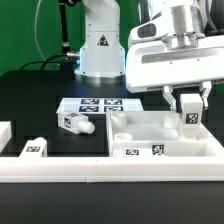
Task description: Assemble one leg
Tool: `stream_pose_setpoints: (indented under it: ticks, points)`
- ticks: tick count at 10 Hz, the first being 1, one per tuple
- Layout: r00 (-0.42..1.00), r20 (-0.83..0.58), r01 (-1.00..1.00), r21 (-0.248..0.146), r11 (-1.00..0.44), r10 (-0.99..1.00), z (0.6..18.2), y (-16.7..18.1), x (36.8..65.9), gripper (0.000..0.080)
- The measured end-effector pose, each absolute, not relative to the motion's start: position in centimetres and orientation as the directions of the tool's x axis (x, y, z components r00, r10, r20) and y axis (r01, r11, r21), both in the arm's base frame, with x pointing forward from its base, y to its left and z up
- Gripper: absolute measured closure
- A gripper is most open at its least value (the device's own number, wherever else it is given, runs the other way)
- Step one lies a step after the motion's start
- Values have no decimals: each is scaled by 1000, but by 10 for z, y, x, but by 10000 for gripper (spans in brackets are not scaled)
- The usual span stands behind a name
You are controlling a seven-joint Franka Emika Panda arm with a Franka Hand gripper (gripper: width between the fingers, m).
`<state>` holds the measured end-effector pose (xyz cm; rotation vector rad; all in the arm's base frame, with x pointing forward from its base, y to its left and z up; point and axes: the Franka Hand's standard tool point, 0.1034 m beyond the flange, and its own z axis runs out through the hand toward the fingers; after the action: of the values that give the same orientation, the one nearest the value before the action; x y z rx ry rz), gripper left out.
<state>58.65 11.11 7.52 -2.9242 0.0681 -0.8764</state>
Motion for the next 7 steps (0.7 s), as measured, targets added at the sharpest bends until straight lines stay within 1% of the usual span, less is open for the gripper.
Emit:
stream_pose_setpoints:
  ticks: [4, 7]
  points:
    - [834, 542, -55, -100, -993, -101, 75, 111, 583, 514]
    - [853, 512, -52, -102, -993, -97, 73, 111, 583, 514]
